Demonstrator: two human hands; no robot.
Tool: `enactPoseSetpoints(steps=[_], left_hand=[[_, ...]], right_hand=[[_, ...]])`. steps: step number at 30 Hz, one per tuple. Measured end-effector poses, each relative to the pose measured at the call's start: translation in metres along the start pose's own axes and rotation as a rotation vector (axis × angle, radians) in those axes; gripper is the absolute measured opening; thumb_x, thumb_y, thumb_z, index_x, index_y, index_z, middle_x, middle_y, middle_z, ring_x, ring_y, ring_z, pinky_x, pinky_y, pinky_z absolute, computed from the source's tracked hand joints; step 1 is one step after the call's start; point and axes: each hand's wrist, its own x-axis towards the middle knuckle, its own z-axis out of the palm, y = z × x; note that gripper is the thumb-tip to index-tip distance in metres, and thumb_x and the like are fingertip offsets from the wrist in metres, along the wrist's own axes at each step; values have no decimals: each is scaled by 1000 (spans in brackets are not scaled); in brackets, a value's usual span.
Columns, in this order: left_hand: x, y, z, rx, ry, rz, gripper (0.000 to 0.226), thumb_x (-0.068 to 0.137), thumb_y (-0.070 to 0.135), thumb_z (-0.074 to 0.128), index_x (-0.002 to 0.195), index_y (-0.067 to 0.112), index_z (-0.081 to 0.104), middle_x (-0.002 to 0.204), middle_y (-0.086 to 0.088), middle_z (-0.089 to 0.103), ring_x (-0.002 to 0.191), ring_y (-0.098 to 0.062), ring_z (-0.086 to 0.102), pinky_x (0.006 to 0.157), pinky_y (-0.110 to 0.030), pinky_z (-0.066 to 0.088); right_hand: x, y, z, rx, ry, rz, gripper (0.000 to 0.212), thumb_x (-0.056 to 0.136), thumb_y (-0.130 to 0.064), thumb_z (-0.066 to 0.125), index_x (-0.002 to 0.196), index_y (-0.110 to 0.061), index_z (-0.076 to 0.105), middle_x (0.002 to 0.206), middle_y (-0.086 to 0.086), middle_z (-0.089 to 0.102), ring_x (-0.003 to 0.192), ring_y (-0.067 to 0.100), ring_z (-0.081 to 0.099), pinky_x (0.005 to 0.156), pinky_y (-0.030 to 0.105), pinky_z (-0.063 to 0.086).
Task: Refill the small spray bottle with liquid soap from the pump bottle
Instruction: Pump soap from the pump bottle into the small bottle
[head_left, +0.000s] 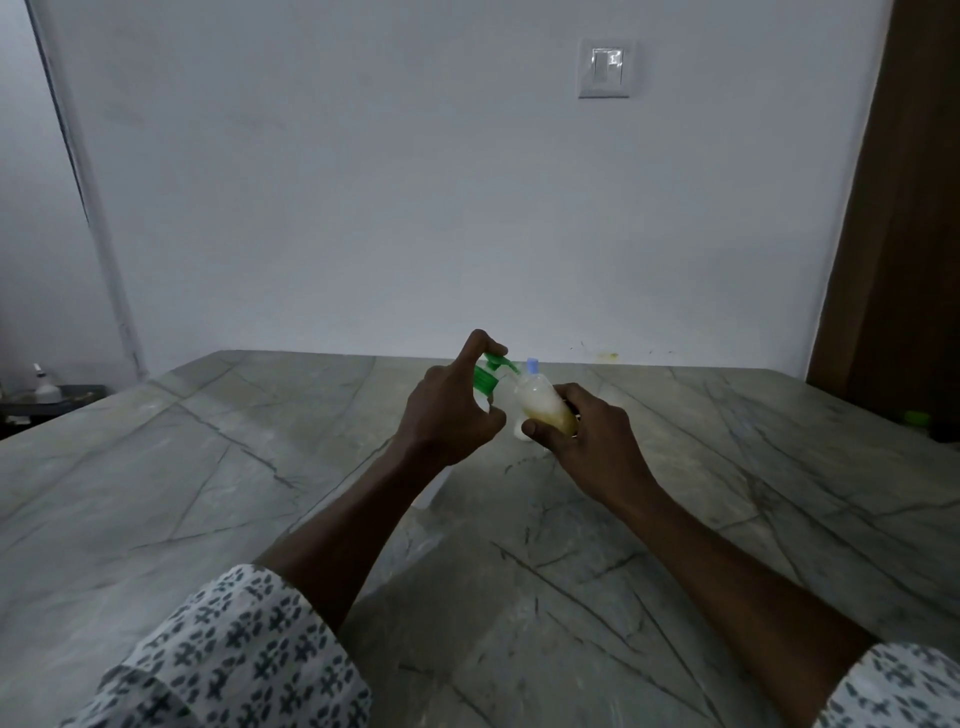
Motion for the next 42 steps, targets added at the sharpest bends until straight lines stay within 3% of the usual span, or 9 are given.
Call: enactPoseSetpoints(steps=[9, 16, 21, 24, 29, 34, 36, 40, 42], left_hand=[[1, -1, -1, 6, -33, 24, 73, 69, 24, 70, 130, 38, 33, 95, -5, 71, 67, -23, 64, 62, -46, 59], [0, 1, 0, 10, 6, 25, 62, 70, 18, 73, 121, 33, 40, 90, -2, 71, 64, -21, 63, 60, -45, 58], [1, 1, 0, 13, -14, 41, 61, 71, 15, 75, 123, 26, 44, 92, -3, 70, 58, -19, 60, 58, -45, 57], [3, -1, -2, 24, -67, 41, 65, 72, 14, 73, 126, 28, 40, 87, -3, 70, 56, -18, 58, 56, -45, 57], [3, -1, -5, 13, -100, 56, 72, 72, 14, 72, 134, 29, 39, 81, -2, 67, 56, -19, 58, 54, -41, 55], [3, -1, -6, 4, -103, 67, 68, 72, 13, 73, 131, 27, 41, 87, -5, 70, 55, -18, 56, 55, -39, 55], [2, -3, -6, 21, -100, 67, 64, 72, 15, 72, 127, 29, 42, 87, -8, 70, 55, -18, 57, 54, -38, 56], [2, -5, -5, 79, -99, 58, 61, 73, 17, 73, 120, 33, 39, 97, -9, 72, 62, -23, 63, 60, -45, 59], [2, -6, -5, 69, -102, 61, 60, 72, 18, 72, 120, 33, 39, 98, -9, 72, 63, -23, 64, 59, -46, 59]], right_hand=[[1, 1, -1, 17, 16, 15, 52, 80, -39, 73, 122, -11, 58, 110, 7, 66, 86, 14, 57, 59, 8, 33], [1, 2, 1, 2, 2, 22, 54, 80, -40, 73, 122, -11, 58, 111, 6, 66, 84, 12, 55, 59, 9, 34], [-2, 1, 8, 100, -62, 89, 52, 80, -43, 72, 120, -12, 57, 106, 6, 67, 84, 19, 66, 73, 34, 55], [-4, 3, 9, 220, -117, 145, 50, 81, -40, 71, 119, -11, 56, 104, 9, 67, 85, 23, 69, 80, 47, 57], [-5, 4, 10, 366, -172, 194, 44, 83, -39, 69, 116, -13, 56, 104, 12, 68, 86, 22, 71, 79, 46, 59], [-5, 5, 11, 297, -170, 157, 46, 83, -41, 69, 117, -13, 55, 105, 9, 66, 87, 24, 70, 81, 51, 56], [-4, 6, 12, 224, -167, 140, 49, 84, -40, 68, 122, -12, 54, 109, 8, 63, 92, 26, 66, 82, 48, 56], [-2, 9, 12, 105, -139, 81, 52, 85, -41, 67, 127, -13, 53, 113, 4, 62, 91, 16, 58, 66, 18, 43], [0, 10, 9, 68, -119, 60, 53, 85, -39, 68, 128, -13, 53, 116, 5, 62, 90, 14, 55, 63, 16, 37]])
